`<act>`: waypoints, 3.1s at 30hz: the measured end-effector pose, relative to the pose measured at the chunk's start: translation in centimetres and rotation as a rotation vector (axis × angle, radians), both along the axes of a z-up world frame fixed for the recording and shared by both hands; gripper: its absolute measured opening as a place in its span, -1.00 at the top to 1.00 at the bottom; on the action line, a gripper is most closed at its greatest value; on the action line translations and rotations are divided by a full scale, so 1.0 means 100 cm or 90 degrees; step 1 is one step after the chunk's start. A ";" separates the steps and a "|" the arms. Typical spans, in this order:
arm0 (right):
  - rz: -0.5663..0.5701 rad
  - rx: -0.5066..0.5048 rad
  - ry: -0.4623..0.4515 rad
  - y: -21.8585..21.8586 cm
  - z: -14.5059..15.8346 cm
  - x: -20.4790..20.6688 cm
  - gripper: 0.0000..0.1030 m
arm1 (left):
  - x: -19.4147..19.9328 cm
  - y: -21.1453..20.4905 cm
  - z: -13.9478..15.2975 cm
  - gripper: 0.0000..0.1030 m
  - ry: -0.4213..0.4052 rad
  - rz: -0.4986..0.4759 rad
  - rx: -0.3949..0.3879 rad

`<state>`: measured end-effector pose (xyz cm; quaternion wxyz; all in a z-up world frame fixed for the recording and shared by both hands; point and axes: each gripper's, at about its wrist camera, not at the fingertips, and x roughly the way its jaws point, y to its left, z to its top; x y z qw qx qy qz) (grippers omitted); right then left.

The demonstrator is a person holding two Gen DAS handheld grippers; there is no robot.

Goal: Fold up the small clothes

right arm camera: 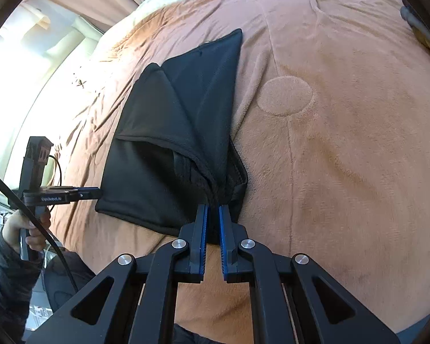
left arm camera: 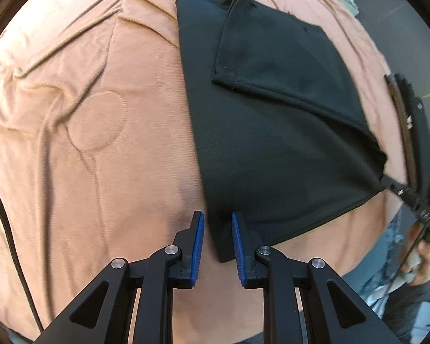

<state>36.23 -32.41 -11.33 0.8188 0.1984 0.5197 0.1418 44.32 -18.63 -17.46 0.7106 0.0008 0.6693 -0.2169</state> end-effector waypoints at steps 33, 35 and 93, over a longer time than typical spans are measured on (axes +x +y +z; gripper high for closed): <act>-0.033 0.007 0.013 0.004 -0.008 0.004 -0.14 | 0.031 0.009 -0.014 0.22 0.025 0.056 -0.066; -0.029 0.005 0.014 0.007 -0.012 0.008 -0.14 | 0.038 0.008 -0.017 0.22 0.023 0.061 -0.080; 0.179 -0.404 0.009 0.230 -0.022 0.090 -0.66 | 0.011 0.057 -0.023 0.58 -0.005 0.047 -0.106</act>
